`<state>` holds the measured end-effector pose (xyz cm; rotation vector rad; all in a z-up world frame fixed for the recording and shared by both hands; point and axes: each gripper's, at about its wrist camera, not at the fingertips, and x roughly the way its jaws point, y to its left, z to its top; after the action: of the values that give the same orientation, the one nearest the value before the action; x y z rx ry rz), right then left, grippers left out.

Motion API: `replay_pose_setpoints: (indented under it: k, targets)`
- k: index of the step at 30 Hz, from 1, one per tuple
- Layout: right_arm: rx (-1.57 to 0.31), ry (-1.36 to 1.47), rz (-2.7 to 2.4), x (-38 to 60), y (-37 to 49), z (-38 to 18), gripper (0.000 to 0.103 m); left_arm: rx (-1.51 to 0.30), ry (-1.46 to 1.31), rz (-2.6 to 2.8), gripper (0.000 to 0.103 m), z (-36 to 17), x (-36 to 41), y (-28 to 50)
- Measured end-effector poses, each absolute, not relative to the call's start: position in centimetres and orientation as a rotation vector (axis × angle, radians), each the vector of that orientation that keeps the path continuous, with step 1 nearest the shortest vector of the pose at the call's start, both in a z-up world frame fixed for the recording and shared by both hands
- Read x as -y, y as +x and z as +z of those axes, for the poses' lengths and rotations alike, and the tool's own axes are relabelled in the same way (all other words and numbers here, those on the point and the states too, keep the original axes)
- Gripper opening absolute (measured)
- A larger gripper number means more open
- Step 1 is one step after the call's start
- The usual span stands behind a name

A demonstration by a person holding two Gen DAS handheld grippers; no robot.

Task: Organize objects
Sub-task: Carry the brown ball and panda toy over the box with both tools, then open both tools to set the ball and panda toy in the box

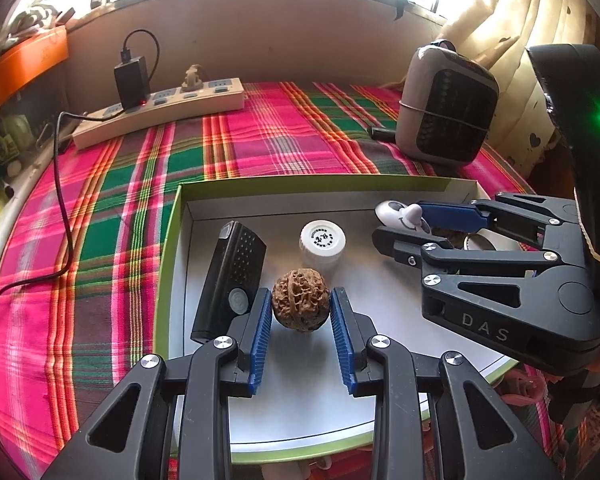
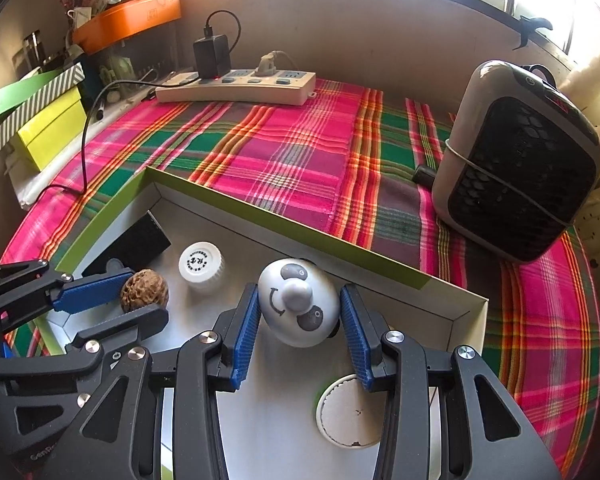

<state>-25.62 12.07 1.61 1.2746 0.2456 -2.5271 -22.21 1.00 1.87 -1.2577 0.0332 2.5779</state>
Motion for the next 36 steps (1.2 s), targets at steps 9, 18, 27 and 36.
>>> replay_pose_setpoints:
  k: [9,18,27,36]
  targets:
    - [-0.261,1.291,-2.526,-11.94,-25.67,1.43,0.042,-0.036,-1.262,2.573,0.028,1.81,-1.18,-22.19]
    - [-0.273,1.309,-2.519,-11.82,-25.75,1.21,0.042,-0.043,-1.264,2.573,0.028,1.71,-1.12,-22.25]
    - [-0.267,1.310,-2.530,-11.86,-25.70,1.23,0.042,-0.053,-1.273,2.567,0.029,1.64,-1.20,-22.24]
    - [-0.262,1.308,-2.543,-11.91,-25.63,1.38,0.042,-0.049,-1.261,2.566,0.035,1.94,-1.22,-22.01]
